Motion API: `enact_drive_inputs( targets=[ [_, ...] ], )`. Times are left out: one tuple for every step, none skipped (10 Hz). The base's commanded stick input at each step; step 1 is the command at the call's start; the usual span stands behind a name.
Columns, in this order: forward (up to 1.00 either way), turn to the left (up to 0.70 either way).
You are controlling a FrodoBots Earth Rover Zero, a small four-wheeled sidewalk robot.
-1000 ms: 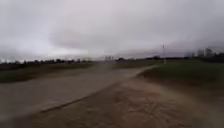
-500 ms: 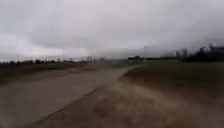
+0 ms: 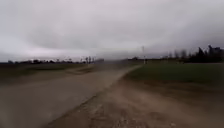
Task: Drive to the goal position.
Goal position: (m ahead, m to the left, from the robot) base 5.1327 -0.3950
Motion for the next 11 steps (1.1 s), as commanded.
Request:
enact_drive_inputs(
  targets=[
    [0.85, -0.34],
    [0.85, -0.34],
    [0.85, -0.32],
    [0.85, -0.31],
    [0.85, -0.31],
    [0.85, -0.31],
    [0.85, -0.31],
    [0.85, -0.31],
    [0.85, -0.26],
    [0.85, -0.15],
    [0.85, -0.03]
  ],
)
